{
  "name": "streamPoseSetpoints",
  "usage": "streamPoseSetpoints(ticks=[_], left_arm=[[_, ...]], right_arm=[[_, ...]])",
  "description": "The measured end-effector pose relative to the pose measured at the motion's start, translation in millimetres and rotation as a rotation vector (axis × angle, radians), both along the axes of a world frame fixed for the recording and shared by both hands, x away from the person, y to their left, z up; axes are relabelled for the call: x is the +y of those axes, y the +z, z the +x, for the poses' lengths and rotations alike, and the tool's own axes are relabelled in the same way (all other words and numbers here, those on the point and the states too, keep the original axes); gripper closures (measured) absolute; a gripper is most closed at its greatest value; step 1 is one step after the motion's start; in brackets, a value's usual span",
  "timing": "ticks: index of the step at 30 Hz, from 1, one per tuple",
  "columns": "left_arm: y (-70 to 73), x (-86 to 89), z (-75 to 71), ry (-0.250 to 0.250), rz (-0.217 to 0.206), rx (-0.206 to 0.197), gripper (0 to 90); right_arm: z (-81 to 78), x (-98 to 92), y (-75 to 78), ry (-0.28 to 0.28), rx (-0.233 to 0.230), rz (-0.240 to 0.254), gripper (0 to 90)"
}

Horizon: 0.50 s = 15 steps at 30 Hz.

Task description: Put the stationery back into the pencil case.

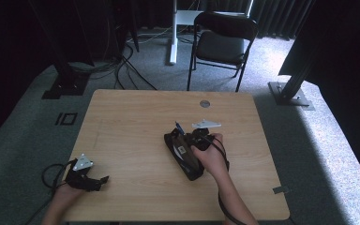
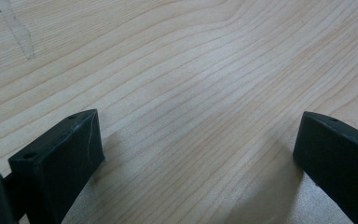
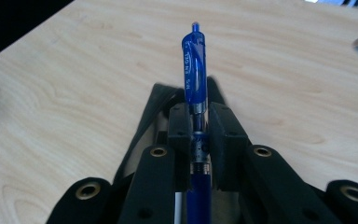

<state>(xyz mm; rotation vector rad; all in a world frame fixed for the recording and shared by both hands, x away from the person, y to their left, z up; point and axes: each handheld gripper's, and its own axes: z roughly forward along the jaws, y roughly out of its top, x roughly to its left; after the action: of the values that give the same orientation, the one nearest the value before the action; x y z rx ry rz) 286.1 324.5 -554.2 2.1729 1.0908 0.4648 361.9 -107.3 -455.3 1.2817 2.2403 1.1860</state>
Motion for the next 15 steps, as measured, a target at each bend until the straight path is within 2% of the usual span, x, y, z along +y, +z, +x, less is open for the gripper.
streamPoseSetpoints(ticks=[4,12,15], left_arm=[[0.0,0.1,0.1,-0.001,0.001,-0.001,1.6],[0.0,0.0,0.0,0.0,0.0,0.0,1.6],[0.0,0.0,0.0,0.0,0.0,0.0,1.7]], right_arm=[[-1.5,5.4,-9.2,0.001,0.036,0.0,79.4],[-2.8,12.2,-20.2,-0.008,0.05,-0.058,79.4],[-0.9,13.2,-25.7,-0.02,0.068,-0.055,79.4]])
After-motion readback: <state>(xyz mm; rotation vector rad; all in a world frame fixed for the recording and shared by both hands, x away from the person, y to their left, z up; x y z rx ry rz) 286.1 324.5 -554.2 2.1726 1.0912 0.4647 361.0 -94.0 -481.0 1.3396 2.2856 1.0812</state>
